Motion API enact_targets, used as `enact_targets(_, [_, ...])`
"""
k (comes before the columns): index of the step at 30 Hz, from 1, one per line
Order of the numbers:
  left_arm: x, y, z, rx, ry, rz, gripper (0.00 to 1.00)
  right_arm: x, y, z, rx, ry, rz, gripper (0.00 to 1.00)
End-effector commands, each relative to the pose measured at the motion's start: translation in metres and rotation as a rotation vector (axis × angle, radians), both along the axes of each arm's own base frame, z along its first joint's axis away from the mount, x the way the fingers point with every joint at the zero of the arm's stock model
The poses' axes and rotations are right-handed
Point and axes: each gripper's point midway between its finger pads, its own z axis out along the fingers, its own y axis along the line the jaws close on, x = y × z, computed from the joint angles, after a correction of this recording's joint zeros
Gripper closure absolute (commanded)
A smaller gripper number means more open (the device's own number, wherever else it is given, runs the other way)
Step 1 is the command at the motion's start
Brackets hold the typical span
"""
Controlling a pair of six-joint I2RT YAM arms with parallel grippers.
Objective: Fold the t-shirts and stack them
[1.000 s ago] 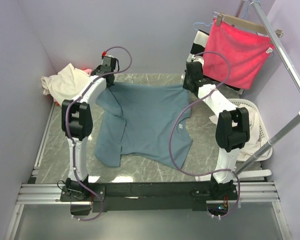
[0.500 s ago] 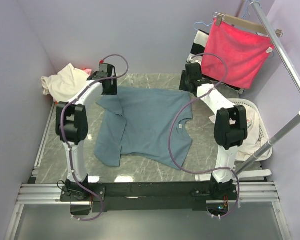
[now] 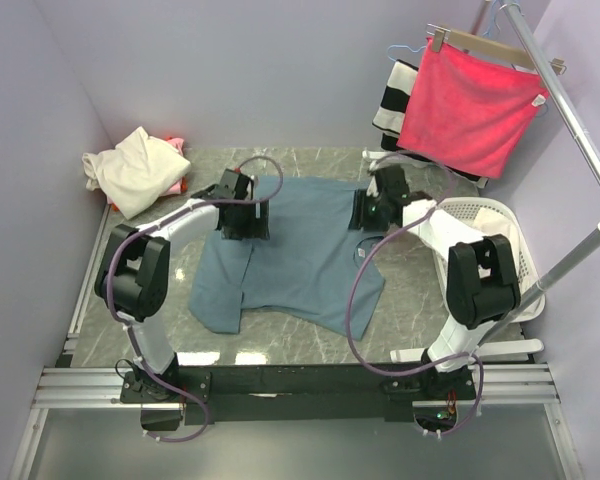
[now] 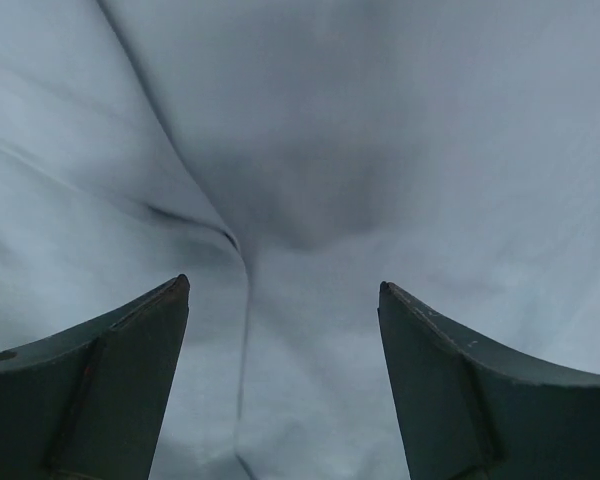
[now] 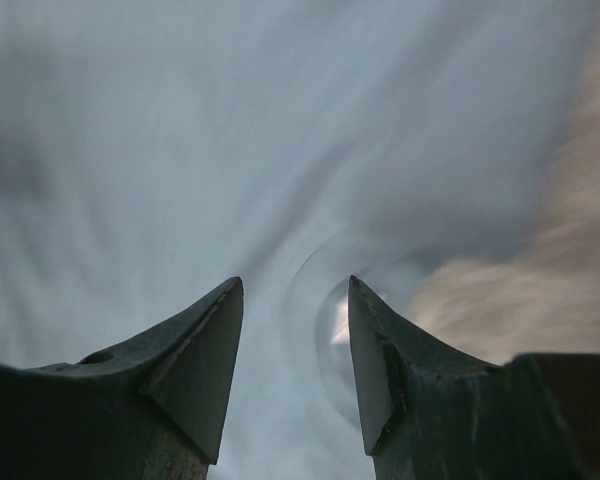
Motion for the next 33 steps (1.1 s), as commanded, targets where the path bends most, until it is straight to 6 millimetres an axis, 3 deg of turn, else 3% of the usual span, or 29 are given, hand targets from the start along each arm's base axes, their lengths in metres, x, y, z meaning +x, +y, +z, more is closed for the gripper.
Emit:
enact_targets(1, [-0.003,-0.020,0.004,-0.145,-0.018,-0.001,0.19,-0.043,0.065,0.010,0.267,0.044,0.229,0.47])
enact_targets(4, [-0.003,-0.023,-0.001,-0.158,-0.004,0.004,0.20,-0.051,0.080,-0.004,0.288,0.088,0.260,0.47])
enact_targets(7, [-0.002,-0.021,-0.007,-0.137,0.012,0.012,0.20,-0.053,0.078,-0.026,0.253,0.156,0.209,0.48])
enact_targets(12, [-0.020,0.006,-0.026,-0.011,0.068,0.070,0.22,-0.066,0.041,-0.066,0.070,0.258,0.045,0.50])
enact_targets(16, [-0.053,0.029,-0.048,0.062,0.136,0.112,0.21,-0.099,0.010,-0.092,-0.037,0.334,-0.064,0.49])
enact_targets(19, [-0.071,0.038,-0.063,0.094,0.191,0.139,0.21,-0.113,-0.009,-0.102,-0.109,0.360,-0.143,0.49])
enact_targets(25, [-0.098,0.057,-0.073,0.176,0.256,0.183,0.21,-0.126,-0.017,-0.101,-0.117,0.376,-0.241,0.49])
enact_targets(27, [-0.108,0.059,-0.072,0.180,0.271,0.186,0.20,-0.131,-0.016,-0.101,-0.109,0.385,-0.260,0.49])
enact_targets(31, [-0.135,0.051,-0.070,0.166,0.303,0.167,0.20,-0.146,-0.036,-0.090,-0.179,0.353,-0.339,0.46])
enact_targets(33, [-0.137,0.049,-0.065,0.163,0.284,0.179,0.21,-0.148,-0.045,-0.087,-0.207,0.333,-0.368,0.46])
